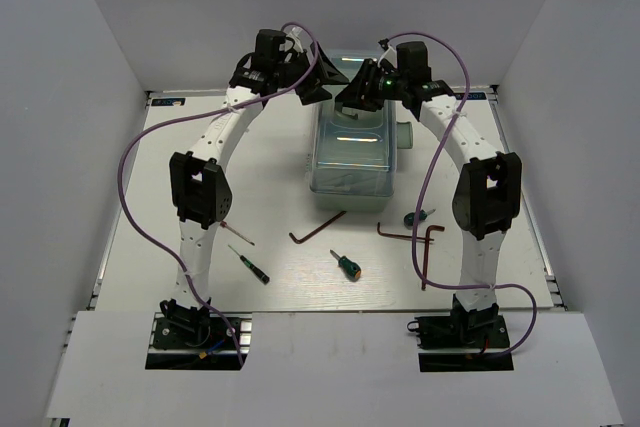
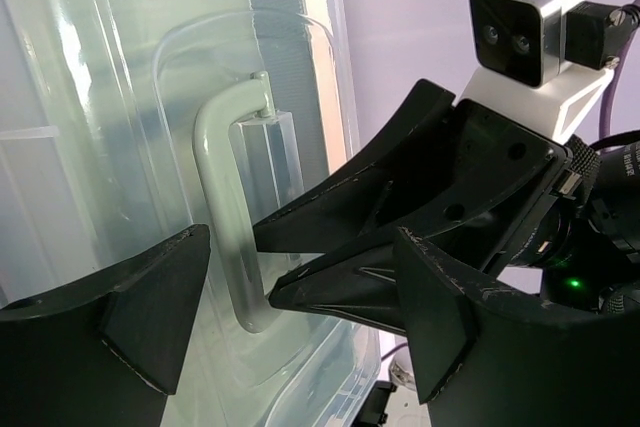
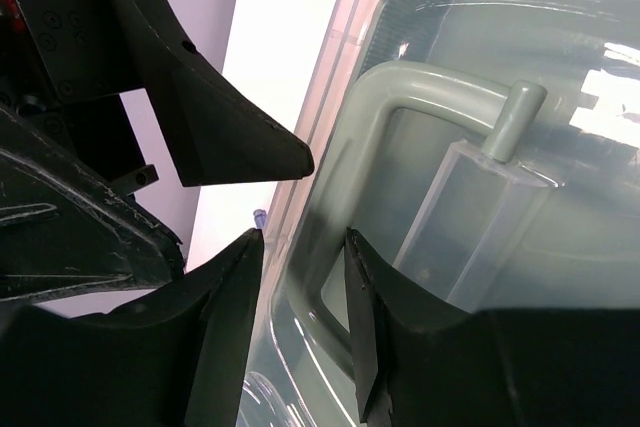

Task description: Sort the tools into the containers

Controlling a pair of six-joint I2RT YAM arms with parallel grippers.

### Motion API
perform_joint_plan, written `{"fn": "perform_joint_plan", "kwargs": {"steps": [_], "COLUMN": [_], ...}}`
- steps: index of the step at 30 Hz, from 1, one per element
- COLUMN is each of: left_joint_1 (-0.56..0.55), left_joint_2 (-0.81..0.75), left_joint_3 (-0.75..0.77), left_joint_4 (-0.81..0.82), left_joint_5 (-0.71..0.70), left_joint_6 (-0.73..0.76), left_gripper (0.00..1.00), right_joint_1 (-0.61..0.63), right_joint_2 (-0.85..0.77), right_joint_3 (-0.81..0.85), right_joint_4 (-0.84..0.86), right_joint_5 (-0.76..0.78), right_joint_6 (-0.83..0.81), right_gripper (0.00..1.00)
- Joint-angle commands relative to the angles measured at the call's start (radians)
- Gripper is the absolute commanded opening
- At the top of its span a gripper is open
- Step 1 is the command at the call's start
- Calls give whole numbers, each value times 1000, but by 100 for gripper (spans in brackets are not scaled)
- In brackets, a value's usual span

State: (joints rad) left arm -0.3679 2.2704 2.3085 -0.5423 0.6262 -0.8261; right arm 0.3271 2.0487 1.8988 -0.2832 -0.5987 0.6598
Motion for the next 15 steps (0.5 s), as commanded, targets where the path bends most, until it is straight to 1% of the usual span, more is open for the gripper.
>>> {"fn": "perform_joint_plan", "kwargs": {"steps": [1,3,4,15], "left_joint_1": [-5,-5,-5,-23], "left_joint_2": [12,12,12,31], "left_joint_3": [9,9,9,9], "left_joint_4": [-81,-81,-81,-81], "left_joint_5": [-10,-10,-10,-10], "left_joint_6": [31,31,31,31], "left_gripper": [85,85,85,85], "right_joint_1": [15,1,18,13], "right_joint_2": [-47,-47,-48,-65], "right_joint_3": [-17,-20,-20,-38], "right_joint_4": [65,73,76,110], "right_joint_5": [-65,-73,-76,-107], "right_joint_6": [27,35,34,57], "right_gripper": [44,44,44,42]}}
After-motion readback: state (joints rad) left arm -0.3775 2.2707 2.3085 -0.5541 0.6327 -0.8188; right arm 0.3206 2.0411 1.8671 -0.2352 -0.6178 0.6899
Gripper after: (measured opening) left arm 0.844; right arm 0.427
